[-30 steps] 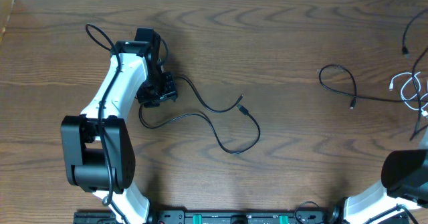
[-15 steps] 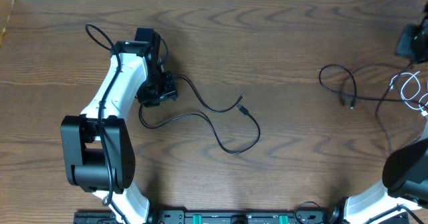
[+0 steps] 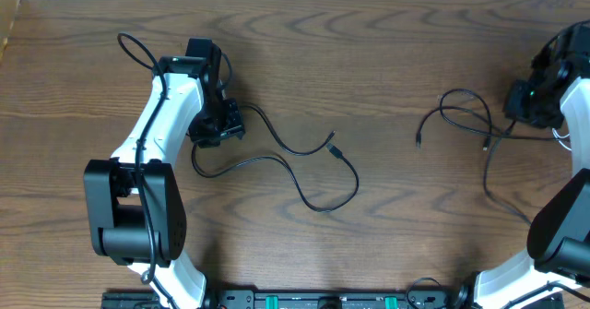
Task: Untangle cables
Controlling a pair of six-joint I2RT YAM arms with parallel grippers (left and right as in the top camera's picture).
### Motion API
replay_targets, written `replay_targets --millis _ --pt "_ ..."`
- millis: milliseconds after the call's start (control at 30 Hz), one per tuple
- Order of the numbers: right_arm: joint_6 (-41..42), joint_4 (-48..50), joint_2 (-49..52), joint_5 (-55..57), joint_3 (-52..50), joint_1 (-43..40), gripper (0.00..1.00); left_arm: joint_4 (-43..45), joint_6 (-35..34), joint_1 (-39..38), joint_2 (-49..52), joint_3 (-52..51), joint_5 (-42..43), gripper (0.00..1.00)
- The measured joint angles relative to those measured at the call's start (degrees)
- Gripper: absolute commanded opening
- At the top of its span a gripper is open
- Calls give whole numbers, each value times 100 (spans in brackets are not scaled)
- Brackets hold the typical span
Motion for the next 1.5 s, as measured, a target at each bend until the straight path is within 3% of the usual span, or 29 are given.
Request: replay_targets --millis 133,533,700,800,933,1200,1500 --pt "68 439 -2 57 -393 26 69 -4 0 0 0 0 0 51" --pt "850 1609 -2 323 -1738 94 72 15 0 0 0 -4 0 51" --pt "1204 2734 -2 476 -2400 170 54 15 0 0 0 -9 0 50" --pt "1370 3375 -46 487 -2684 175 35 17 0 0 0 -9 0 51" --pt "1532 3722 -68 627 -2839 173 1 17 0 0 0 -9 0 51" --pt "1399 4288 -70 424 -2833 173 1 17 -2 0 0 -9 0 50" --pt "935 3897 -553 1029 -1878 168 1 46 0 -72 0 -13 0 50"
